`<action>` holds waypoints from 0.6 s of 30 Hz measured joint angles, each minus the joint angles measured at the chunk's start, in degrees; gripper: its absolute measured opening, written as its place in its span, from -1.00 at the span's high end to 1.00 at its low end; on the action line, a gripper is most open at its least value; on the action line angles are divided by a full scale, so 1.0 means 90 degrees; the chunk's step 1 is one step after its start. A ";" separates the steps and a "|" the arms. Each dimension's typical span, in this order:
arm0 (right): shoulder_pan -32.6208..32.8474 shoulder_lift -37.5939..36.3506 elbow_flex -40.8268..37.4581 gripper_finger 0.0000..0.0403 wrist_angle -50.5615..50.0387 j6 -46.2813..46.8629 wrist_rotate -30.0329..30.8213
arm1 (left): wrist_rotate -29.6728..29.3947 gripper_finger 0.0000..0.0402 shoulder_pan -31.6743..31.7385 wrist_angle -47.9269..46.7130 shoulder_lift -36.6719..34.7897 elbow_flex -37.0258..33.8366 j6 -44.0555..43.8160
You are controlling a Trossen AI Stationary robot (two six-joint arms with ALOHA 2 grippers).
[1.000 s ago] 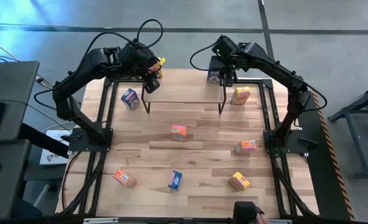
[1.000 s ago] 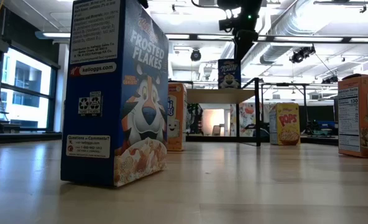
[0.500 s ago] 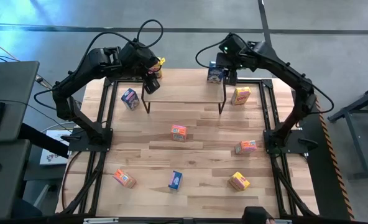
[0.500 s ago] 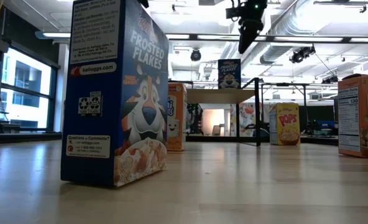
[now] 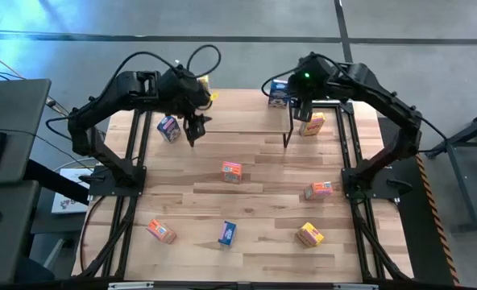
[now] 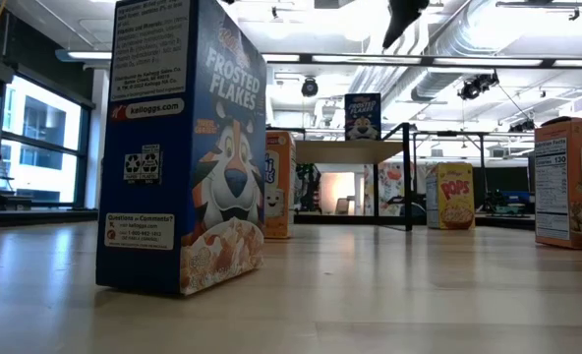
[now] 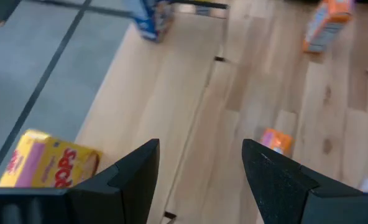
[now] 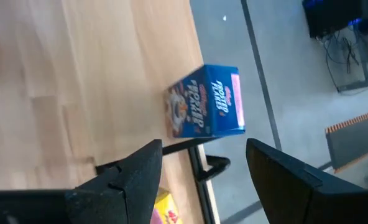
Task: Stack cereal on shelf
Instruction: Put the middle orange cereal box on the shelf
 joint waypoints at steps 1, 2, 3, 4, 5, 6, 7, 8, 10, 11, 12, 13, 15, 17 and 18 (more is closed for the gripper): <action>0.0070 -0.0060 0.0000 -0.12 -0.0004 0.0107 0.0000 | -0.0002 -0.10 -0.0102 -0.0002 0.0000 0.0000 0.0043; 0.0138 -0.0119 0.0000 -0.12 -0.0013 0.0228 0.0000 | 0.0000 -0.10 -0.0204 -0.0002 0.0000 0.0000 0.0127; 0.0187 -0.0178 0.0000 -0.12 -0.0029 0.0328 0.0000 | -0.0001 -0.10 -0.0311 -0.0004 0.0000 0.0000 0.0192; 0.0241 -0.0226 0.0000 -0.12 -0.0060 0.0437 -0.0003 | 0.0000 -0.10 -0.0412 -0.0007 0.0000 0.0000 0.0253; 0.0291 -0.0275 0.0000 -0.12 -0.0108 0.0555 -0.0008 | -0.0001 -0.10 -0.0510 -0.0016 0.0000 0.0000 0.0297; 0.0339 -0.0315 0.0000 -0.12 -0.0163 0.0658 -0.0035 | -0.0002 -0.10 -0.0602 -0.0041 0.0000 0.0000 0.0301; 0.0383 -0.0351 0.0000 -0.12 -0.0203 0.0788 -0.0066 | -0.0004 -0.10 -0.0685 -0.0058 -0.0001 -0.0022 0.0302; 0.0429 -0.0393 0.0000 -0.12 -0.0250 0.0919 -0.0129 | -0.0014 -0.10 -0.0766 -0.0042 -0.0008 -0.0092 0.0307; 0.0517 -0.0460 0.0000 -0.12 -0.0393 0.1135 -0.0301 | -0.0072 -0.10 -0.0909 -0.0066 -0.0008 -0.0291 0.0306; 0.0563 -0.0490 0.0000 -0.12 -0.0450 0.1242 -0.0389 | -0.0120 -0.10 -0.0956 -0.0074 -0.0001 -0.0386 0.0296; 0.0613 -0.0508 0.0002 -0.12 -0.0520 0.1331 -0.0456 | -0.0147 -0.10 -0.1013 -0.0067 0.0002 -0.0490 0.0293; 0.0669 -0.0527 0.0002 -0.12 -0.0593 0.1431 -0.0489 | -0.0167 -0.10 -0.1065 -0.0025 -0.0002 -0.0611 0.0301; 0.0772 -0.0536 0.0002 -0.12 -0.0763 0.1584 -0.0486 | -0.0180 -0.10 -0.1137 0.0167 -0.0008 -0.0869 0.0307; 0.0885 -0.0536 0.0002 -0.12 -0.0919 0.1733 -0.0486 | -0.0192 -0.10 -0.1183 0.0445 -0.0002 -0.1147 0.0309; 0.0936 -0.0536 0.0002 -0.12 -0.0988 0.1788 -0.0486 | -0.0192 -0.10 -0.1199 0.0578 -0.0002 -0.1270 0.0310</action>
